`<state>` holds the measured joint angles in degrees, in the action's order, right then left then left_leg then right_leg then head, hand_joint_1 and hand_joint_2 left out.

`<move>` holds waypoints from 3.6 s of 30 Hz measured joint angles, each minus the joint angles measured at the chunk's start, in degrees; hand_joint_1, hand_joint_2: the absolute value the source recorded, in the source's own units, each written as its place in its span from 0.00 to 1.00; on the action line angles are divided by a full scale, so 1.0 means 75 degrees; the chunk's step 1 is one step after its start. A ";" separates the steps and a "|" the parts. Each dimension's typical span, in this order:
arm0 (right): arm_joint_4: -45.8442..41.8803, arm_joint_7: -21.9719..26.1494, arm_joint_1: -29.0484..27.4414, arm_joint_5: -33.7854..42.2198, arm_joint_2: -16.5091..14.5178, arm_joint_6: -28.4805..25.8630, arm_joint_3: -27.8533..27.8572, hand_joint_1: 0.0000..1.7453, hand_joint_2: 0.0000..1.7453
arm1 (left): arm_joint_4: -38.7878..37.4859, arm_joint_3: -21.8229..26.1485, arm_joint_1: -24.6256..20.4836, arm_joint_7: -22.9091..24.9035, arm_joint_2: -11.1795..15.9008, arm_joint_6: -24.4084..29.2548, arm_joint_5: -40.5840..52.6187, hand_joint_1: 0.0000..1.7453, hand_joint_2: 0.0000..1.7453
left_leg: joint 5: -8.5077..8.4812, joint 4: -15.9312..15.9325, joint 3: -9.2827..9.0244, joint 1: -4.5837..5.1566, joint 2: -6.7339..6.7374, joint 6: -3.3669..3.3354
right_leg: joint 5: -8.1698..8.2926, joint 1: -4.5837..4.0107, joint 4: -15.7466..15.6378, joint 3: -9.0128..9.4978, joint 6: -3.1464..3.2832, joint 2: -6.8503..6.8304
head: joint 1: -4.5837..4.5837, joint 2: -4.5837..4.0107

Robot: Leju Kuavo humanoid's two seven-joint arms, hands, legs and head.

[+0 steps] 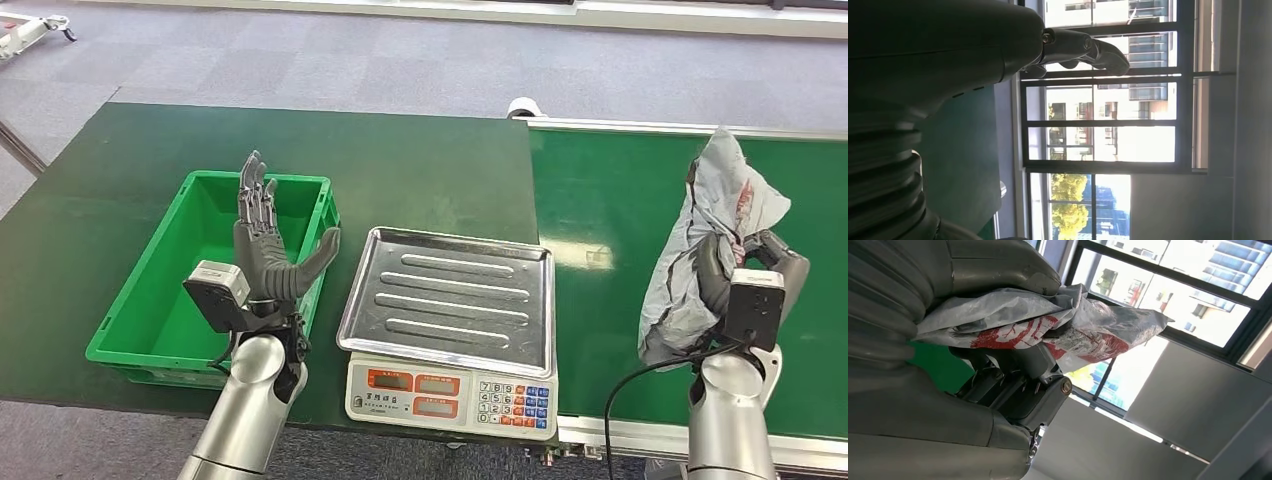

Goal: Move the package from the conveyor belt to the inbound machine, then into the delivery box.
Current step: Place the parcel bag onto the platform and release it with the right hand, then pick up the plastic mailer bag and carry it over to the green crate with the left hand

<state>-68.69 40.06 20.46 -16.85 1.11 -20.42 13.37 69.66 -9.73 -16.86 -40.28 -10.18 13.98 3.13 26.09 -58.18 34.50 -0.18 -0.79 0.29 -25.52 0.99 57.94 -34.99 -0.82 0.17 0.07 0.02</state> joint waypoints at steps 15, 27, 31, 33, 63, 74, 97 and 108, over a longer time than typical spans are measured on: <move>-0.0590 0.0002 0.0924 0.1173 -0.0231 0.1034 -0.1518 1.00 1.00 | 0.1066 0.0003 0.0137 0.0000 -0.0042 0.2848 -0.0022 0.00 0.25 | -0.0006 0.0003 0.0000 -0.0003 0.0018 0.0008 | 0.0004 -0.0003 0.0011 -0.0007 0.0005 0.0015 | 0.0000 0.0000; 0.2129 -0.0912 0.2490 0.2218 -0.1563 0.5666 -0.4354 1.00 1.00 | 0.1107 0.0030 0.0174 0.0003 -0.0311 0.3420 0.0329 0.00 0.00 | -0.0018 0.0004 -0.0001 -0.0023 -0.0006 0.0019 | 0.0007 -0.0022 0.0016 -0.0006 0.0022 -0.0005 | 0.0002 0.0000; 0.2977 -0.0748 0.2583 0.2170 -0.1746 0.5907 -0.4981 1.00 1.00 | 0.1101 0.0064 0.0207 0.0003 -0.0326 0.3442 0.0329 0.00 0.00 | -0.0020 0.0003 0.0011 -0.0023 -0.0029 0.0021 | 0.0003 -0.0021 0.0016 -0.0006 0.0025 -0.0025 | 0.0000 0.0000; 0.3202 -0.0792 0.2623 0.2053 -0.1752 0.5903 -0.5180 1.00 1.00 | 0.1092 0.0069 0.0230 0.0003 -0.0327 0.3450 0.0322 0.00 0.00 | -0.0018 0.0002 0.0012 -0.0021 -0.0024 0.0020 | 0.0004 -0.0019 0.0014 -0.0006 0.0024 -0.0018 | 0.0000 0.0000; 0.1204 -0.2501 0.2292 -0.0447 -0.0738 0.1664 -0.5852 0.00 1.00 | 0.0758 0.0449 0.0402 0.0006 -0.0318 0.2919 -0.0143 0.00 0.00 | -0.0016 -0.0003 0.0006 -0.0018 -0.0010 0.0017 | 0.0009 -0.0018 0.0008 -0.0012 0.0022 -0.0004 | 0.0000 0.0000; 0.0654 -0.1877 0.1885 0.0100 -0.0678 0.3109 -0.5488 0.00 1.00 | 0.0490 0.0449 0.0370 0.0004 -0.0372 0.2680 -0.0052 0.00 0.00 | -0.0017 -0.0002 0.0002 -0.0020 0.0010 0.0018 | 0.0009 -0.0020 0.0009 -0.0016 0.0022 0.0009 | 0.0000 0.0000; -0.2053 0.0016 0.0279 -0.0132 -0.0378 -0.2042 -0.3897 0.00 1.00 | 0.0450 0.0097 0.0323 0.0000 -0.0538 0.0415 -0.0198 0.00 1.00 | -0.0010 -0.0003 0.0005 -0.0016 0.0012 0.0015 | 0.0010 -0.0016 0.0007 -0.0023 0.0019 0.0010 | 0.0000 0.0000; -0.2471 0.0007 -0.0992 -0.0010 -0.0149 -0.1440 -0.2603 0.00 1.00 | -0.1853 -0.0501 -0.0969 0.0168 -0.0562 0.0101 0.1270 0.00 1.00 | -0.0014 -0.0004 -0.0004 -0.0016 0.0017 0.0014 | 0.0019 -0.0016 0.0004 -0.0016 0.0020 0.0013 | 0.0001 0.0000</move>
<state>-87.22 40.12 13.02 -16.93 0.00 -31.22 -6.15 55.76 -13.49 -24.13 -39.02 -14.39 14.74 12.65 25.99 -58.20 34.48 -0.30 -0.66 0.40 -25.38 0.87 57.98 -35.12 -0.67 0.27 0.08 0.02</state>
